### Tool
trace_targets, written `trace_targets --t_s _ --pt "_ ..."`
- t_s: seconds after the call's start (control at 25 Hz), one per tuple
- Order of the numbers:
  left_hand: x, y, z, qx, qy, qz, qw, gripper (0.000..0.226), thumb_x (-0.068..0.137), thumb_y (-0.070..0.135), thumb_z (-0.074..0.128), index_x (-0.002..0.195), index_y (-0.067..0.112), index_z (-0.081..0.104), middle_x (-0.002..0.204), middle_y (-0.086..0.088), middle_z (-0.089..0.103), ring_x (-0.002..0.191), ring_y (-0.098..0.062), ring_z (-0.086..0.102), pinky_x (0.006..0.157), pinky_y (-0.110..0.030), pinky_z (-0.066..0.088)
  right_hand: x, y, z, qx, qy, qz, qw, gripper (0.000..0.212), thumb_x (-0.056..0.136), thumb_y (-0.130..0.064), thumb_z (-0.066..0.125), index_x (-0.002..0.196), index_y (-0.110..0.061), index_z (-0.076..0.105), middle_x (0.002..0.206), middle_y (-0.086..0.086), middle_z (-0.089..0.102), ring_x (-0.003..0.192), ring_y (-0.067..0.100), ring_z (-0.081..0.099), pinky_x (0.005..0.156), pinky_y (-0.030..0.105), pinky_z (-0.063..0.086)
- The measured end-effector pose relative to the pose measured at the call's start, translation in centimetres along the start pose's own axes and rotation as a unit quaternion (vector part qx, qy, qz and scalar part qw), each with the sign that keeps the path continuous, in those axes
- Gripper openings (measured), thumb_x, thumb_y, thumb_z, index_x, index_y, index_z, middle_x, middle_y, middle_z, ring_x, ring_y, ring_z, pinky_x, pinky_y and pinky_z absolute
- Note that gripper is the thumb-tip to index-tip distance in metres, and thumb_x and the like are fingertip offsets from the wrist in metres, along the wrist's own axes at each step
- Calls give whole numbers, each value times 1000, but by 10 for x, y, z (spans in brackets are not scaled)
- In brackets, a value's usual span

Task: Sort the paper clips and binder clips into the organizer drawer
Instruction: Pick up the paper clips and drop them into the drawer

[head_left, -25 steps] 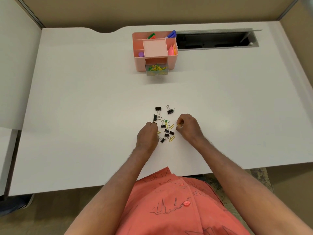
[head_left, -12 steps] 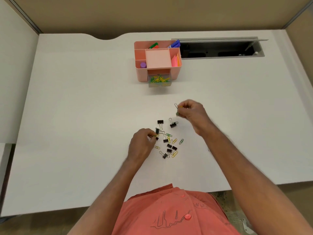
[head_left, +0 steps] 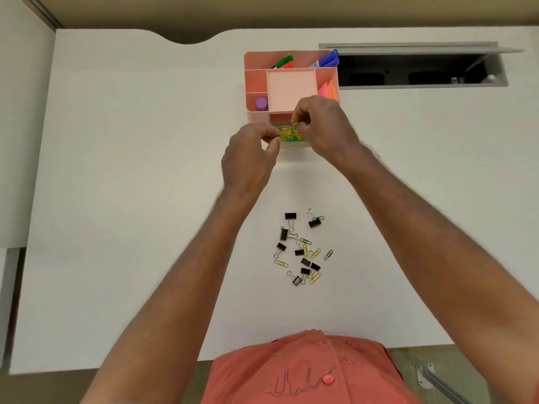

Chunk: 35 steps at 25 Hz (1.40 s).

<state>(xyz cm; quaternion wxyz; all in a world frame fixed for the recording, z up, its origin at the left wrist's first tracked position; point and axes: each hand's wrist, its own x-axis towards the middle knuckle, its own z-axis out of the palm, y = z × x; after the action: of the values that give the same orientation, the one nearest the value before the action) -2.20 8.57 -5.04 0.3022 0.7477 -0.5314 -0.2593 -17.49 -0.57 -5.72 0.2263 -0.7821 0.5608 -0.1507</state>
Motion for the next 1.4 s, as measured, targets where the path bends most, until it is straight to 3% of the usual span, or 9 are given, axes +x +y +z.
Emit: trace_targets --t_s 0.24,0.44,0.6,0.76,0.84,0.96,1.16,1.28,1.4 --pt "43 7 18 99 -14 27 995 19 93 30 62 107 32 74 105 11 73 98 -16 66 76 -33 52 -3 12 7 3 12 -4 1000 16 93 -5 61 99 -14 73 101 3 74 93 18 67 82 37 59" --pt "54 4 28 189 -47 67 978 24 96 31 60 115 33 74 109 6 75 100 -24 67 75 -32 48 -13 18 2 113 60 42 991 18 92 -2 61 102 -13 71 96 -3 72 91 8 67 80 21 58" --pt "44 0 28 156 -42 79 984 24 96 32 60 117 35 71 114 11 73 104 -19 67 80 -34 51 -36 14 -5 207 104 62 971 15 91 -3 64 100 -13 71 92 -7 71 86 1 67 77 13 53" --pt "-1 -14 26 62 -50 109 991 18 94 31 63 110 32 71 108 14 71 92 -9 65 82 -33 53 -98 16 2 262 120 106 952 14 89 -3 64 95 -13 70 88 -4 74 84 9 71 81 23 57" --pt "-39 -27 27 58 -97 114 987 17 95 34 63 111 32 70 104 15 71 78 -5 58 79 -32 53 -141 22 15 257 98 134 952 15 89 -2 65 94 -16 71 88 -6 74 84 8 71 81 26 58" --pt "-102 -53 31 64 -166 89 980 17 96 38 62 112 35 68 102 17 69 76 -3 58 77 -28 52 -206 36 36 187 31 132 973 20 91 -4 64 98 -22 69 96 -12 71 85 6 68 80 32 58" --pt "-188 -90 40 67 -194 65 976 23 94 27 67 116 22 67 111 7 64 99 -12 60 84 -30 52 -271 54 57 26 -126 44 991 51 89 -12 66 137 -26 53 132 -6 49 121 16 49 89 36 54" --pt "-209 -99 44 110 -200 68 971 39 92 24 69 129 14 61 124 -1 57 117 -20 52 96 -31 49 -267 53 61 -11 -155 24 988 70 89 -9 63 153 -25 39 142 -4 42 127 18 40 91 34 51" --pt "-214 -96 44 144 -218 80 962 48 94 22 68 138 9 56 133 -5 52 124 -22 47 101 -31 46 -258 51 65 -13 -152 9 988 69 88 1 54 151 -25 44 141 -3 43 125 18 40 86 34 52"
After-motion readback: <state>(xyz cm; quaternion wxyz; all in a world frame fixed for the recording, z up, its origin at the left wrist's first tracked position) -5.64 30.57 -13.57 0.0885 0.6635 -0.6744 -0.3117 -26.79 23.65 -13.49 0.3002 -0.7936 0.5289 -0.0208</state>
